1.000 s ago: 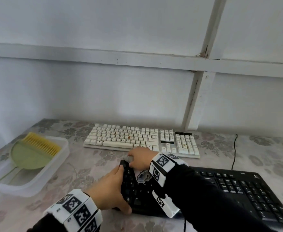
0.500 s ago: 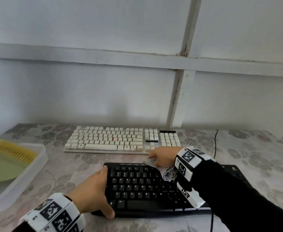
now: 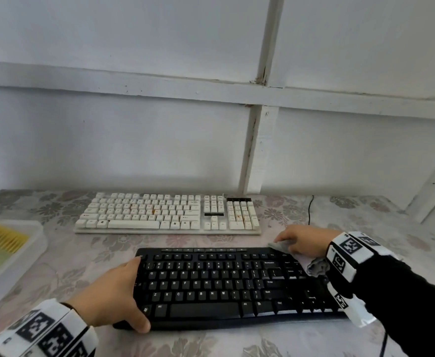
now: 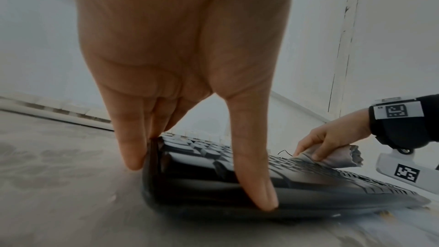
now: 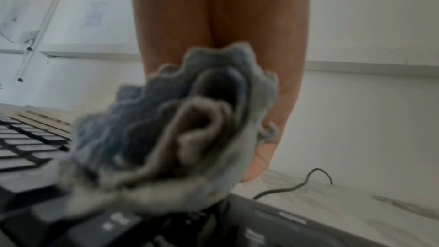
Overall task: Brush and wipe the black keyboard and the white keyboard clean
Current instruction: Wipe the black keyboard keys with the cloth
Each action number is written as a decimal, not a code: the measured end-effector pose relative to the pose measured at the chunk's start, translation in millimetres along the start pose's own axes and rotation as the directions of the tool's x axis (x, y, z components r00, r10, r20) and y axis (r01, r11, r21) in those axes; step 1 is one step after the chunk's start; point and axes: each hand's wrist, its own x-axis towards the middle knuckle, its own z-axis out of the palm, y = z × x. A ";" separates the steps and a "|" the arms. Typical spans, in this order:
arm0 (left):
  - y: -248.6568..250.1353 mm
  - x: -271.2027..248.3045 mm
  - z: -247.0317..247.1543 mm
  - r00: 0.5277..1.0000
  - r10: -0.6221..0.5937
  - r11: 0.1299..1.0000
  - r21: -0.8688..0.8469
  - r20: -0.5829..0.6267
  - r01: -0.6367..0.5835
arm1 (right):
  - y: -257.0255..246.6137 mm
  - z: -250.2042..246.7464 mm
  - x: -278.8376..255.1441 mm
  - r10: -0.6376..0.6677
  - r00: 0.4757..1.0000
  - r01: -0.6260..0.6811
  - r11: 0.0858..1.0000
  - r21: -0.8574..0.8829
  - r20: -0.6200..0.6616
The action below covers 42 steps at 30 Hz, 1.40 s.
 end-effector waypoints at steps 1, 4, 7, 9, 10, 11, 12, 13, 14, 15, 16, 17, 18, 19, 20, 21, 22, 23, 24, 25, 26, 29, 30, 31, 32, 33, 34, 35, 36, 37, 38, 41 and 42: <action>0.3 -0.5 -0.3 1.000 -0.003 1.000 -0.007 0.001 0.003 | 4.6 0.1 -0.8 0.014 1.000 -0.014 1.000 -0.001 -0.007; 1.2 -1.9 0.6 1.000 -0.021 0.999 -0.025 0.016 0.021 | 12.5 -1.3 -1.8 0.059 0.998 -0.060 0.998 -0.030 -0.030; 3.7 -3.4 2.1 0.999 -0.035 0.999 -0.029 0.021 0.036 | 4.8 -9.0 -3.4 0.090 0.996 -0.091 0.992 -0.091 -0.015; 5.3 -5.5 2.2 0.999 -0.044 0.998 -0.047 0.024 0.046 | -14.0 -15.6 -5.1 0.054 0.997 -0.058 0.995 -0.075 -0.050; 5.5 -6.6 1.7 0.998 -0.049 0.997 -0.057 0.029 0.051 | -27.7 -17.9 -4.4 0.008 0.997 -0.011 0.999 -0.035 -0.075; 4.5 -7.3 1.7 0.998 -0.049 0.996 -0.068 0.043 0.052 | -43.5 -19.0 -2.4 -0.050 0.994 0.051 0.999 0.012 -0.097; 2.8 -7.7 1.9 0.996 -0.055 0.995 -0.083 0.066 0.060 | -61.4 -19.2 1.6 -0.117 0.987 0.124 0.991 0.054 -0.110; 0.5 -8.6 1.9 0.994 -0.065 0.993 -0.096 0.089 0.073 | -80.2 -18.5 6.7 -0.182 0.976 0.192 0.978 0.084 -0.118; -1.5 -8.7 2.1 0.992 -0.069 0.992 -0.100 0.106 0.080 | -100.2 -17.1 13.0 -0.243 0.962 0.256 0.962 0.099 -0.126; -3.6 -8.8 2.3 0.991 -0.071 0.991 -0.105 0.114 0.083 | -121.0 -15.9 19.3 -0.296 0.946 0.310 0.946 0.099 -0.130; -5.1 -8.0 2.5 0.990 -0.072 0.989 -0.119 0.118 0.086 | -141.1 -13.9 25.1 -0.343 0.930 0.356 0.930 0.089 -0.132; -6.9 -6.6 3.2 0.991 -0.061 0.985 -0.154 0.115 0.079 | -160.2 -12.1 30.2 -0.382 0.915 0.393 0.917 0.073 -0.131; -7.6 -6.2 3.6 0.995 -0.028 0.979 -0.200 0.098 0.047 | -176.8 -9.7 35.4 -0.415 0.900 0.425 0.904 0.051 -0.130; -7.9 -6.6 4.4 0.996 0.001 0.972 -0.236 0.086 0.020 | -190.8 -7.0 39.4 -0.441 0.889 0.446 0.895 0.021 -0.123; -8.7 -6.9 5.2 0.997 0.025 0.966 -0.260 0.077 -0.004 | -201.5 -4.0 42.6 -0.454 0.884 0.456 0.890 -0.011 -0.109; -10.6 -6.8 6.0 0.997 0.038 0.959 -0.281 0.066 -0.018 | -208.9 -0.7 44.7 -0.459 0.884 0.456 0.889 -0.047 -0.088; -11.8 -6.4 6.3 0.998 0.043 0.954 -0.300 0.053 -0.025 | -212.8 2.1 46.3 -0.458 0.886 0.453 0.888 -0.075 -0.068; -13.1 -6.8 6.8 0.998 0.047 0.947 -0.321 0.043 -0.031 | -213.7 4.1 46.3 -0.455 0.889 0.449 0.889 -0.087 -0.060; -14.7 -6.9 7.7 0.998 0.056 0.940 -0.340 0.035 -0.041 | -212.1 5.7 46.0 -0.442 0.895 0.437 0.896 -0.080 -0.059; -16.1 -6.5 8.9 0.998 0.062 0.935 -0.351 0.033 -0.047 | -208.6 6.3 44.8 -0.424 0.904 0.420 0.905 -0.072 -0.061; -17.6 -5.4 9.9 0.997 0.068 0.932 -0.359 0.028 -0.054 | -203.2 6.0 43.8 -0.400 0.915 0.396 0.916 -0.068 -0.059; -19.2 -6.1 10.3 0.998 0.067 0.920 -0.389 0.022 -0.053 | -181.7 3.8 38.8 -0.317 0.947 0.314 0.946 -0.076 -0.045; -18.9 -6.3 9.8 0.998 0.065 0.918 -0.393 0.021 -0.052 | -171.9 3.1 36.2 -0.301 0.953 0.297 0.952 -0.078 -0.044; -18.2 -6.3 10.0 0.998 0.060 0.918 -0.393 0.024 -0.046 | -160.3 3.2 32.9 -0.284 0.958 0.280 0.957 -0.077 -0.042; -20.0 -7.2 9.6 0.998 0.052 0.919 -0.392 0.022 -0.039 | -150.0 3.0 31.4 -0.272 0.961 0.269 0.960 -0.076 -0.038; -19.1 -7.6 9.6 0.998 0.055 0.922 -0.385 0.026 -0.041 | -135.9 3.3 28.4 -0.253 0.967 0.250 0.966 -0.074 -0.042; -18.4 -7.9 9.3 0.998 0.058 0.924 -0.379 0.029 -0.043 | -121.6 3.9 26.0 -0.231 0.972 0.228 0.972 -0.065 -0.048; -17.9 -8.0 9.4 0.998 0.064 0.926 -0.374 0.028 -0.049 | -107.1 4.7 24.3 -0.203 0.978 0.200 0.979 -0.046 -0.053; -18.4 -7.5 9.4 0.997 0.068 0.927 -0.371 0.026 -0.053 | -93.0 6.0 22.5 -0.172 0.984 0.172 0.985 -0.022 -0.054; -18.6 -7.4 9.2 0.997 0.069 0.929 -0.367 0.025 -0.055 | -79.3 7.1 20.7 -0.144 0.988 0.144 0.990 0.002 -0.052; -17.9 -7.1 9.1 0.997 0.068 0.927 -0.371 0.027 -0.053 | -66.5 7.9 17.7 -0.116 0.992 0.117 0.993 0.018 -0.054; -19.7 -6.0 10.4 0.996 0.084 0.921 -0.383 0.016 -0.071 | -30.7 10.2 9.1 -0.038 0.998 0.041 0.998 0.051 -0.059; -20.1 -5.9 11.1 0.996 0.087 0.920 -0.386 0.012 -0.075 | -19.5 10.3 6.6 -0.014 0.998 0.017 0.998 0.052 -0.059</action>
